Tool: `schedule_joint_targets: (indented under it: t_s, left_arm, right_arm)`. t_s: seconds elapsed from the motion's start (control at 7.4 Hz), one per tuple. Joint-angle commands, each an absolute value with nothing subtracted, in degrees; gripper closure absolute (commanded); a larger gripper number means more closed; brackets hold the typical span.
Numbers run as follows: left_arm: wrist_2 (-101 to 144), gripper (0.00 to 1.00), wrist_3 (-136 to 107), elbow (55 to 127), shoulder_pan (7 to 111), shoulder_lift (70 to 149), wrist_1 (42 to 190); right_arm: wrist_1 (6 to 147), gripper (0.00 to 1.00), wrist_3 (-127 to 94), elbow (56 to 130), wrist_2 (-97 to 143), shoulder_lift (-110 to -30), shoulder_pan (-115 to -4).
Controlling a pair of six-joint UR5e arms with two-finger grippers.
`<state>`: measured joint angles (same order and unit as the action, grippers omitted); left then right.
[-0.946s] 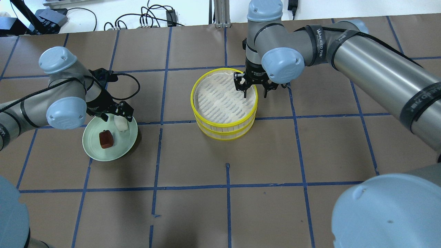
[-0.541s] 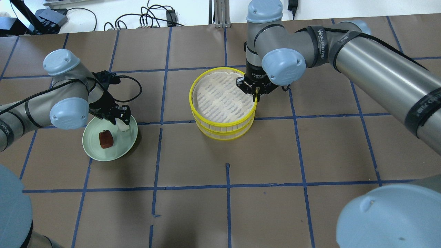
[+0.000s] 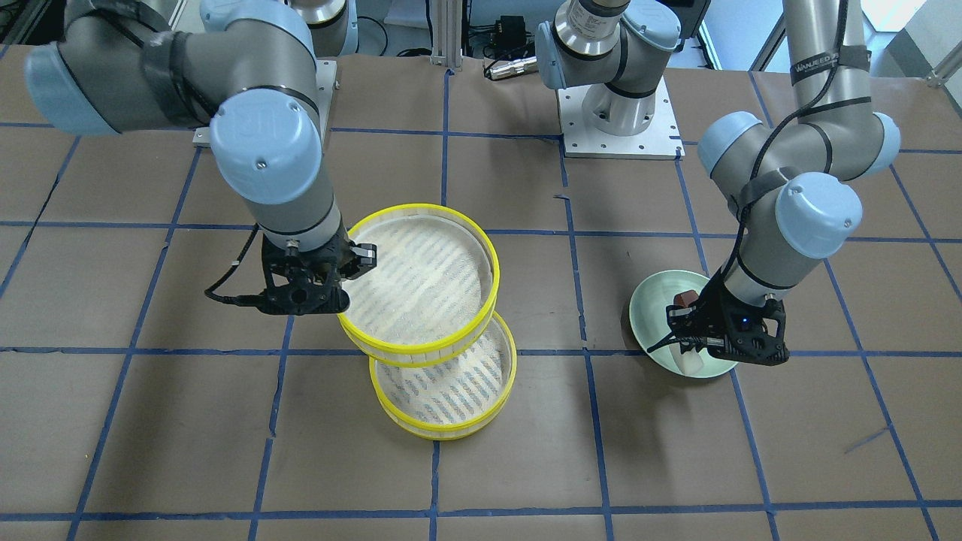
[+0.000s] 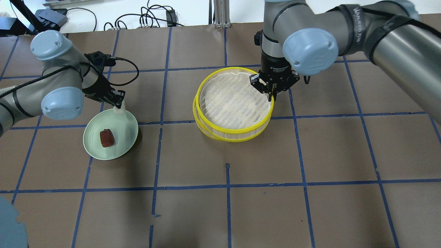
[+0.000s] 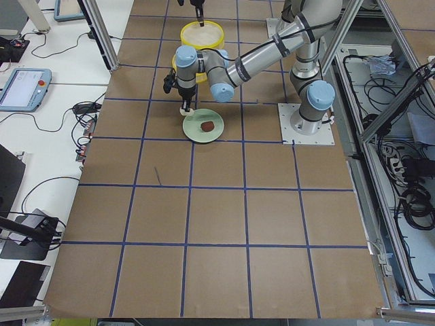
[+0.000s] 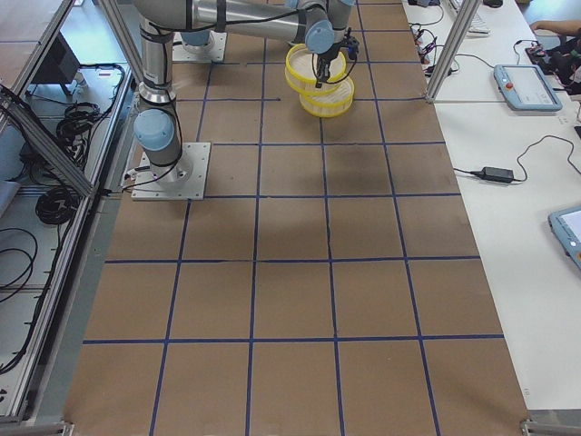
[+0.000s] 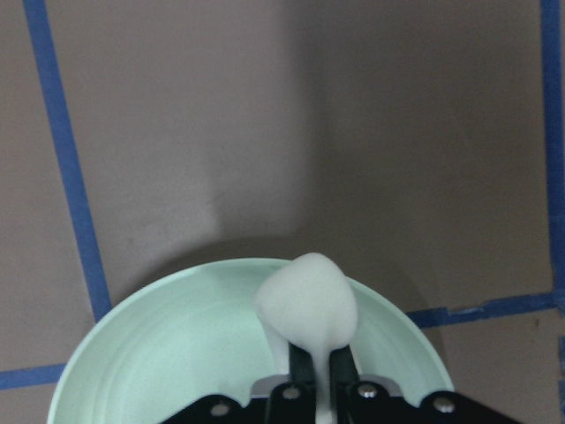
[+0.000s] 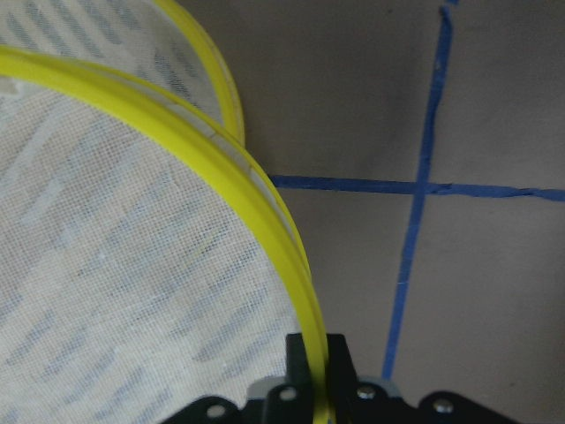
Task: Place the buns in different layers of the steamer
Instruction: 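Lift the top steamer tier off and set it farther away while left gripper carries bun, then lower the white bun into the bottom steamer tier and open left gripper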
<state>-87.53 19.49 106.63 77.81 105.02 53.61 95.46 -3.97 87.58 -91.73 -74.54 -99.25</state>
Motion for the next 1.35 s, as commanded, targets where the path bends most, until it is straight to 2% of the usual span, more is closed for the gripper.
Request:
schedule_joint_targets:
  t_s: [0.0, 0.27, 0.54, 0.68, 0.81, 1.22]
  left_arm:
    - [-86.49, 0.98, 4.93, 105.74, 86.08, 101.08, 55.99]
    - [-86.57, 0.98, -14.85, 101.98, 100.65, 103.95, 54.67]
    - [-86.48, 0.95, -28.17, 97.67, 110.09, 114.29, 43.13]
    - [-86.75, 0.5, -28.82, 96.95, 110.91, 118.0, 41.24]
    - [-86.92, 0.01, -28.83, 96.94, 110.92, 118.56, 40.79]
    - [-88.58, 0.0, -20.1, 98.25, 110.4, 115.77, 40.96]
  right_arm:
    - [94.39, 0.99, 8.39, 85.97, -96.15, -76.2, -90.23]
    - [95.09, 0.99, 17.72, 86.04, -96.33, -74.89, -85.62]
    - [95.1, 0.98, 15.82, 85.52, -100.45, -70.76, -85.52]
    - [95.1, 0.98, 15.82, 86.04, -99.85, -70.75, -85.52]
    - [95.01, 0.98, 15.73, 86.04, -99.84, -70.84, -85.52]
    - [94.57, 0.98, 14.16, 85.87, -99.76, -71.28, -85.87]
